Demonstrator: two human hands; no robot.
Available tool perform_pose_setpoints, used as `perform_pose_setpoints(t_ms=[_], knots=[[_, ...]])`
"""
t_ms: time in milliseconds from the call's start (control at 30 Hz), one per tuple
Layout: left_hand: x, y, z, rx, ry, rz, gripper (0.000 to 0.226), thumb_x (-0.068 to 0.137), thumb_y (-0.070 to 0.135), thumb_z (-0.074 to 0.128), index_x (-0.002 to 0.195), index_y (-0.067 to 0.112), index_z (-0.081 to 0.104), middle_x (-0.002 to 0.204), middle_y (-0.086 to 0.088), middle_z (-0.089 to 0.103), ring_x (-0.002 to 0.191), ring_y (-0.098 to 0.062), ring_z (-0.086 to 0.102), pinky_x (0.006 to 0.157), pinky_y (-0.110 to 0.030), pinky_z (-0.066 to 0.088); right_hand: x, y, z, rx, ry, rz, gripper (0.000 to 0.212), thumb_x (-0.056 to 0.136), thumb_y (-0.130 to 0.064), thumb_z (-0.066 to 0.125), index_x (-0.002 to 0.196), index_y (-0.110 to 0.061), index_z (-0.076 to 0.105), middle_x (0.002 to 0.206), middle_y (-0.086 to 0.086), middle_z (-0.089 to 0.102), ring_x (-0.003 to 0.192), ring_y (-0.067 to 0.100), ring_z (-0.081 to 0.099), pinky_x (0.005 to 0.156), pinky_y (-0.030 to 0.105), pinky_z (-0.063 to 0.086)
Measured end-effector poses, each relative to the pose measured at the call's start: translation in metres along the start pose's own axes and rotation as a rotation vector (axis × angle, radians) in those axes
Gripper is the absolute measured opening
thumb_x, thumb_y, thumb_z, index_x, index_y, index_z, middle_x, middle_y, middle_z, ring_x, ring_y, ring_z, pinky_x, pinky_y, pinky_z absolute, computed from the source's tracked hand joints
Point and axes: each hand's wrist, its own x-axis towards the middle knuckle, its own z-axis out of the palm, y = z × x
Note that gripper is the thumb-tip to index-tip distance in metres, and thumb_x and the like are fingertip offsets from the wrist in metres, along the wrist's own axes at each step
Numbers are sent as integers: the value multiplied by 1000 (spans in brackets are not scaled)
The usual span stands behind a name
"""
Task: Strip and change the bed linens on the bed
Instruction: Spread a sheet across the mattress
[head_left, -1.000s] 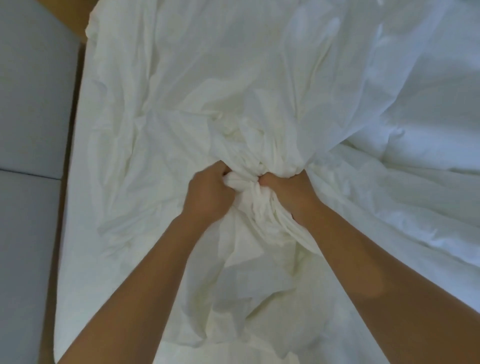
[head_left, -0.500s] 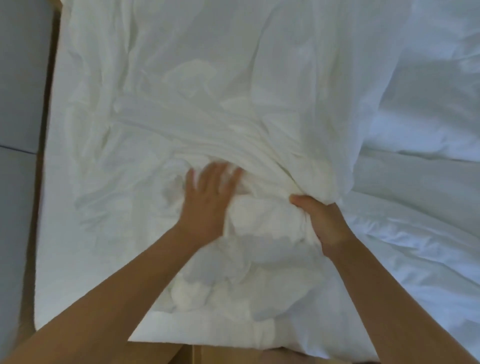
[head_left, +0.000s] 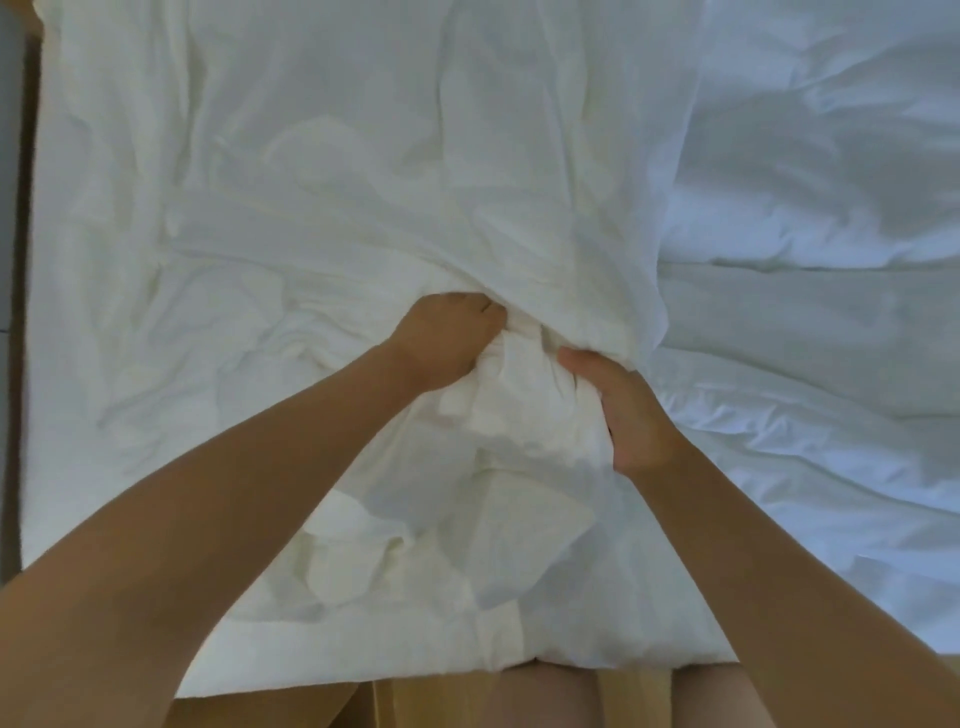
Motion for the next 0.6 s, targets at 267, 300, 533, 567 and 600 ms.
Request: perform_pose_setpoints(t_ms=[267,300,533,567,600], knots=[[-7,-12,-24,-135,-229,82,43,91,41,19,121,19,40,91,2,49,81,-20,47,69,-28,29,-13,-1,-2,20,-19,-44,56,67,-23,76,119,-9,61,121,15,64,112,32,60,100,49,44],[-9,-12,-26,-207,-232,48,46,89,45,14,115,20,43,85,7,46,80,-19,48,68,-26,30,-13,-2,-4,16,-27,-41,59,67,-23,76,122,-8,60,122,15,63,114,32,59,101,49,43],[-37,-47,-32,-172,-77,74,24,86,23,58,104,15,44,72,-1,55,65,-29,57,57,-29,36,-57,-21,-105,-41,302,-183,39,61,-24,76,99,-17,74,108,7,71,105,28,64,84,43,54],[-42,-54,-28,-176,-43,45,30,85,24,63,108,12,48,80,-7,62,73,-33,61,61,-31,40,-69,-26,-125,-65,380,-204,33,58,-22,77,91,-19,77,101,5,73,99,28,66,76,42,57],[-45,-56,-26,-145,-30,26,34,84,24,64,111,10,50,87,-11,65,78,-34,63,63,-33,42,-77,-30,-138,-86,429,-204,29,56,-20,77,85,-20,77,95,3,74,93,28,68,70,41,57]])
